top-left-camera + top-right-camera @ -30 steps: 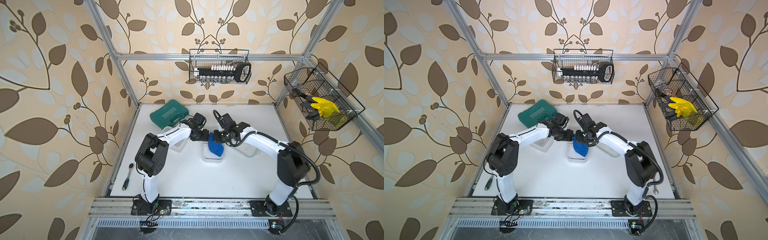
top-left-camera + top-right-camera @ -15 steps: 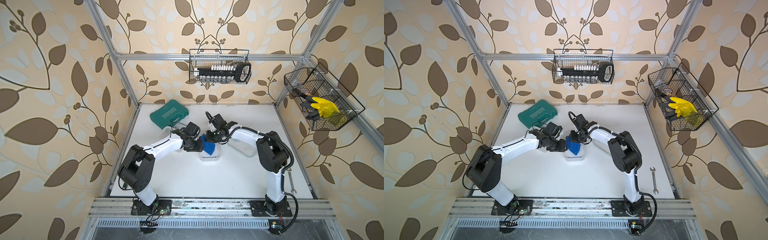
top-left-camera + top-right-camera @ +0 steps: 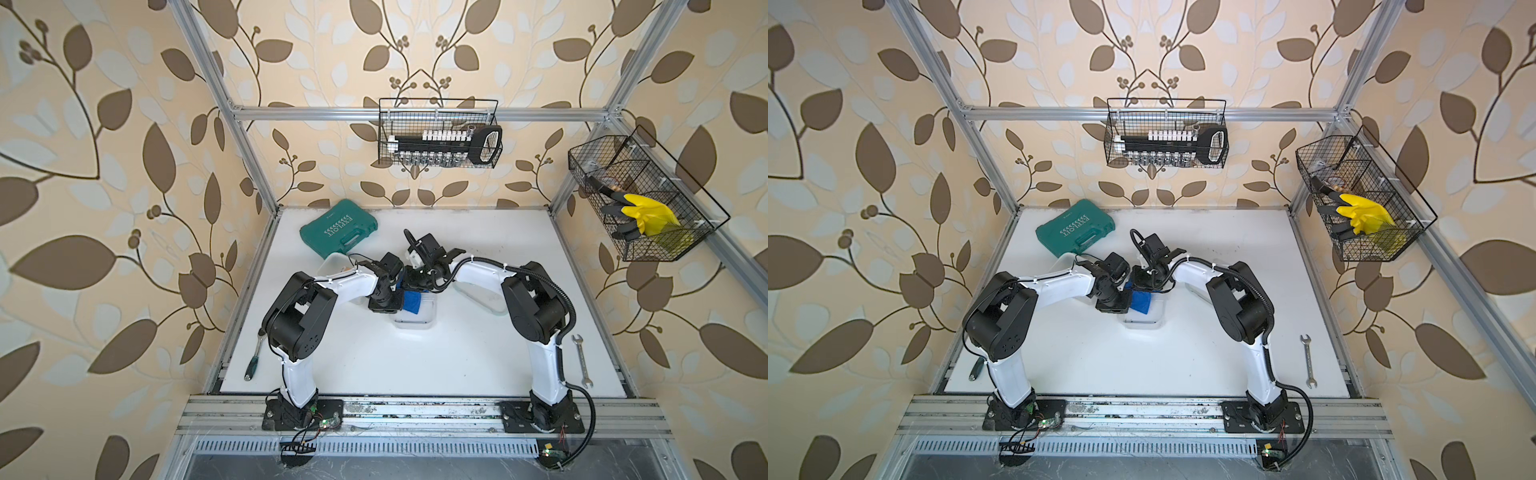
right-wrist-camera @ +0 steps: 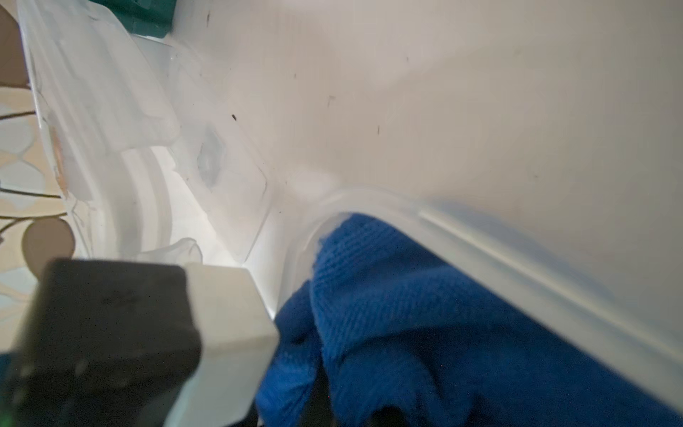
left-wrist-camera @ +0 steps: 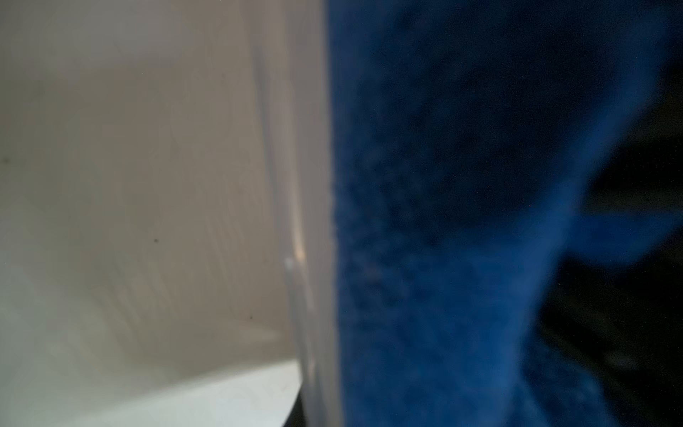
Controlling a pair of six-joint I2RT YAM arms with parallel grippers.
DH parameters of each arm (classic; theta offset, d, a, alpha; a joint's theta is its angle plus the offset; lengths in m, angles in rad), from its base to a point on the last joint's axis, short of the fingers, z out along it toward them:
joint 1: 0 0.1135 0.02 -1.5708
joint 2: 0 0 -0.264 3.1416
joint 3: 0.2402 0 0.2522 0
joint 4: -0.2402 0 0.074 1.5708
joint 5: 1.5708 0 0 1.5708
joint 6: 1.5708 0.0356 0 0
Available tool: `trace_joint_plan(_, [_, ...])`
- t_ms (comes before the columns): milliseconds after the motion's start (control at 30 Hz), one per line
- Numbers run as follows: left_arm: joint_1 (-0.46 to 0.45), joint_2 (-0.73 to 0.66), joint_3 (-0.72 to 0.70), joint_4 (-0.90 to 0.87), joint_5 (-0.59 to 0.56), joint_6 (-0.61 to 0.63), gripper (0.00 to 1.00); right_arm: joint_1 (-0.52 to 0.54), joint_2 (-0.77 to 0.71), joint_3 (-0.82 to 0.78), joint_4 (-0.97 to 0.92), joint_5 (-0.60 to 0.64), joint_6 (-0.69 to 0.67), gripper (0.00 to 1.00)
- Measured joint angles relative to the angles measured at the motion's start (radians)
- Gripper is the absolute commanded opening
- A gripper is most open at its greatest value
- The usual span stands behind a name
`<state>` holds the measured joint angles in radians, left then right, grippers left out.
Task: Wipe the insides of the lunch boxes
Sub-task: Wipe the dirt inside the lunch box.
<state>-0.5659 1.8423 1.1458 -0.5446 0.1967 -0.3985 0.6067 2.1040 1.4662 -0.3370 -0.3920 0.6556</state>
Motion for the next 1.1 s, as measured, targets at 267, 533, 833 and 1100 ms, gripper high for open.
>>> trace_joint_plan(267, [0.002, 0.0, 0.01, -0.038, -0.035, 0.033, 0.05, 0.004, 0.004, -0.085, 0.179, 0.027, 0.176, 0.0])
trace_joint_plan(533, [-0.005, 0.003, 0.013, -0.029, -0.028, 0.052, 0.05, 0.063, -0.032, -0.068, 0.066, 0.369, 0.15, 0.0])
trace_joint_plan(833, [-0.011, 0.027, 0.039, 0.033, -0.027, 0.054, 0.05, 0.035, 0.002, 0.122, -0.304, 0.61, -0.031, 0.0])
trace_joint_plan(1100, [-0.031, 0.046, 0.082, -0.024, -0.105, 0.074, 0.05, -0.02, 0.084, 0.249, -0.52, 0.496, -0.23, 0.0])
